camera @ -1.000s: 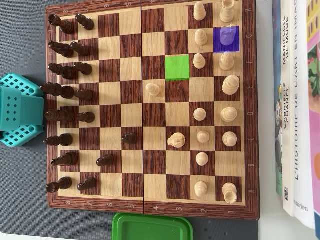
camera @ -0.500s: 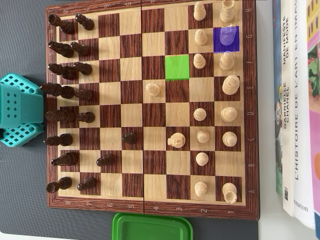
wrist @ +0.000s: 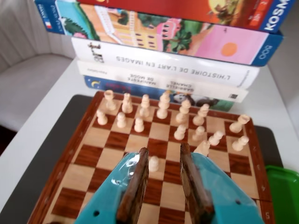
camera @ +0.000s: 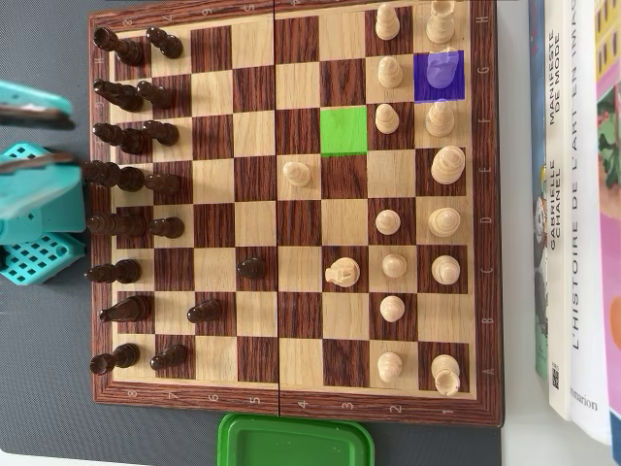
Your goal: Play chess
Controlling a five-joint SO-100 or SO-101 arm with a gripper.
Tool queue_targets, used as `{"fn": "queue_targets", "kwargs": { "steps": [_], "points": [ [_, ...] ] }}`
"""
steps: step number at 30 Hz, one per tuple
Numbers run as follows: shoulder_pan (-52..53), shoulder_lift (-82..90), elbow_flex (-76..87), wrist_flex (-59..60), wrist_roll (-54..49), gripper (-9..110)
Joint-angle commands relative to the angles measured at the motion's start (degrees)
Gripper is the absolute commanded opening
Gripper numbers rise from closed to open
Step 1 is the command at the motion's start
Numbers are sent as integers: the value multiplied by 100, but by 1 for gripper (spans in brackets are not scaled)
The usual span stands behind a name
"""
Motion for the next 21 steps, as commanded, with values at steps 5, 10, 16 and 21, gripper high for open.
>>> {"fn": "queue_targets", "kwargs": {
  "steps": [5,10,16,21],
  "points": [
    [-396,-1749,-1116,62,-35,12],
    [-677,-2839,-1626,62,-35,12],
    [-817,-4052,-2188,62,-26,12],
    [-756,-5106,-2575,62,18,12]
  ]
}}
